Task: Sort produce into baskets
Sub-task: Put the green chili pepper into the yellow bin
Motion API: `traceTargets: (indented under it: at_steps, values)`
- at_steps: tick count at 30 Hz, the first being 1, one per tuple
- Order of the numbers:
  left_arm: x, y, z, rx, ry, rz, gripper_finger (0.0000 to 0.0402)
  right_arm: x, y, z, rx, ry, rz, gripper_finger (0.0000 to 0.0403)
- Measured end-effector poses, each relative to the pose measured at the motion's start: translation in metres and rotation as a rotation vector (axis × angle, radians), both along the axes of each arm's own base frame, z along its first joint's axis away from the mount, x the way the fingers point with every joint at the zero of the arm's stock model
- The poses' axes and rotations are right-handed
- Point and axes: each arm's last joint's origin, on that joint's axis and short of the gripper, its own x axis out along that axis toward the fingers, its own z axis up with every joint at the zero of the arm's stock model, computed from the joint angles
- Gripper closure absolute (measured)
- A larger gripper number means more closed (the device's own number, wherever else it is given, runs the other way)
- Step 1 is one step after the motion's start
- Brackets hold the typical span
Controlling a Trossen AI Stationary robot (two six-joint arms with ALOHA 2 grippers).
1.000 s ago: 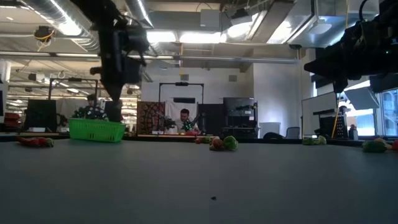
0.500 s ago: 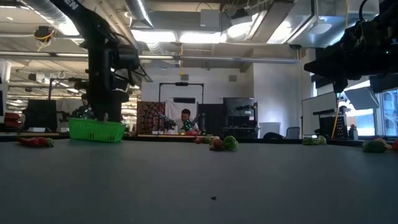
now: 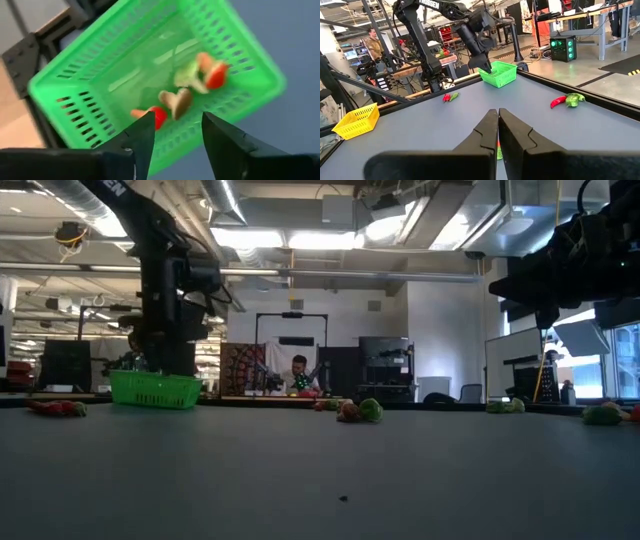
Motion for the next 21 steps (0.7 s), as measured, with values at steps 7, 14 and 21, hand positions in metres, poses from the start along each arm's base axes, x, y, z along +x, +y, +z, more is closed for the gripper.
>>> traceTargets:
  at_steps: [7, 14, 21]
  values:
    - [0.017, -0.014, 0.034, 0.012, -0.133, -0.110, 0.0235, 0.000, 0.000, 0.000, 0.000, 0.000, -0.001, 0.0386]
    - [0.030, -0.051, 0.055, -0.082, -0.261, -0.131, 0.0235, 0.000, 0.000, 0.000, 0.000, 0.000, -0.001, 0.0386]
    - [0.034, -0.089, 0.051, -0.210, -0.190, -0.030, 0.0235, 0.000, 0.000, 0.000, 0.000, 0.000, -0.001, 0.0386]
